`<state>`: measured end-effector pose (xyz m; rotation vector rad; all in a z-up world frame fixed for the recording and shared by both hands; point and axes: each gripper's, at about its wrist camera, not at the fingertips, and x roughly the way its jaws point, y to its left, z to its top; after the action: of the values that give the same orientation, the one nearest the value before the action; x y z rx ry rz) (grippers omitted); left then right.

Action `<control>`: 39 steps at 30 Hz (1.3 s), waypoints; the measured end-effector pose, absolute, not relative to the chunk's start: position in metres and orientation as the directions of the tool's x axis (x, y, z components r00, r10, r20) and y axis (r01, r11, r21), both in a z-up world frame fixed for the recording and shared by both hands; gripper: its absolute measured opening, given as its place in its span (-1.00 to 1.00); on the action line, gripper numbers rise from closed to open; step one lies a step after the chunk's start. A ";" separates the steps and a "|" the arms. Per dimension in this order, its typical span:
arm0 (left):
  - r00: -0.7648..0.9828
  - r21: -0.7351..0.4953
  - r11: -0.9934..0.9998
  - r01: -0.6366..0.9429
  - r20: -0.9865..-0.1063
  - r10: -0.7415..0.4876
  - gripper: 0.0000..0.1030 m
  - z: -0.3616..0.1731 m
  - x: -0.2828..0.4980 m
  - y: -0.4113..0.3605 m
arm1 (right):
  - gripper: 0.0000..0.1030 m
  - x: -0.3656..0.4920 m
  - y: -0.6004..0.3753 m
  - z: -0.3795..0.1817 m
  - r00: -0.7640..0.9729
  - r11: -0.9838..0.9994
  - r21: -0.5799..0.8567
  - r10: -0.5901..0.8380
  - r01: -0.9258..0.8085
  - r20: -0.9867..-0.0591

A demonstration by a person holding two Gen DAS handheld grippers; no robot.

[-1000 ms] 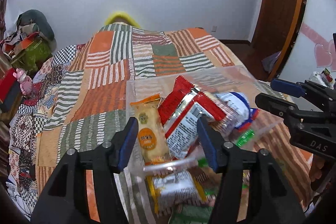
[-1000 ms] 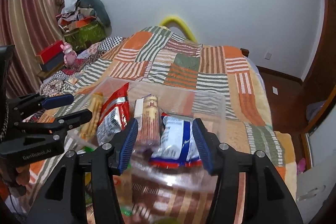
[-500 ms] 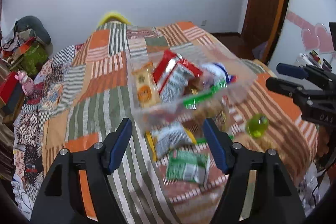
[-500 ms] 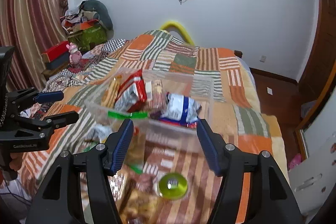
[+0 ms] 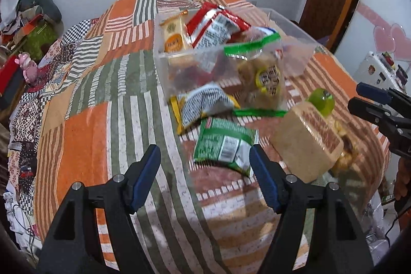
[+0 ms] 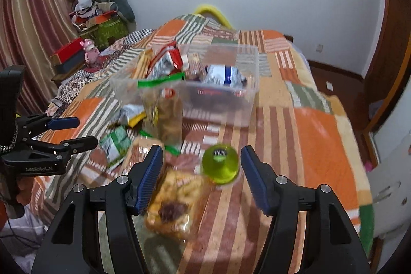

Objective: Organize snacks
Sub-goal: 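Grasp green chip bag with left gripper while right gripper grasps wrapped pastry bag, then carry green chip bag and pastry bag over the clear box and release both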

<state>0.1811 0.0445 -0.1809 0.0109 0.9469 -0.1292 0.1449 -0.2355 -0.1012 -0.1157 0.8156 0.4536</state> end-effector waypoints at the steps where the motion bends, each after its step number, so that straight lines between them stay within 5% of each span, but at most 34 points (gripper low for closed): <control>1: 0.574 -0.048 0.992 0.116 -0.812 -0.107 0.38 -0.183 0.180 0.043 | 0.16 0.142 -0.236 -0.106 0.587 0.900 0.084 0.347 -0.428 -0.732; 22: 0.516 -0.061 0.985 0.164 -0.845 -0.139 0.38 -0.217 0.212 0.017 | 0.21 0.132 -0.224 -0.147 0.466 0.888 0.148 0.363 -0.435 -0.807; 28: 0.523 -0.037 0.983 0.180 -0.843 -0.127 0.37 -0.221 0.216 0.009 | -0.09 0.133 -0.230 -0.146 0.484 0.889 0.161 0.376 -0.428 -0.790; 33: 0.540 -0.076 0.982 0.172 -0.827 -0.159 0.04 -0.219 0.212 0.012 | -0.15 0.132 -0.232 -0.141 0.501 0.892 0.153 0.372 -0.425 -0.781; 39: 0.550 -0.070 0.982 0.176 -0.820 -0.157 -0.04 -0.213 0.195 0.013 | -0.18 0.133 -0.235 -0.137 0.521 0.897 0.139 0.363 -0.419 -0.773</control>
<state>0.1951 0.0128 -0.2131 0.0208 0.9688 -0.1974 0.1329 -0.2354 -0.1374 -0.0675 0.9097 0.4689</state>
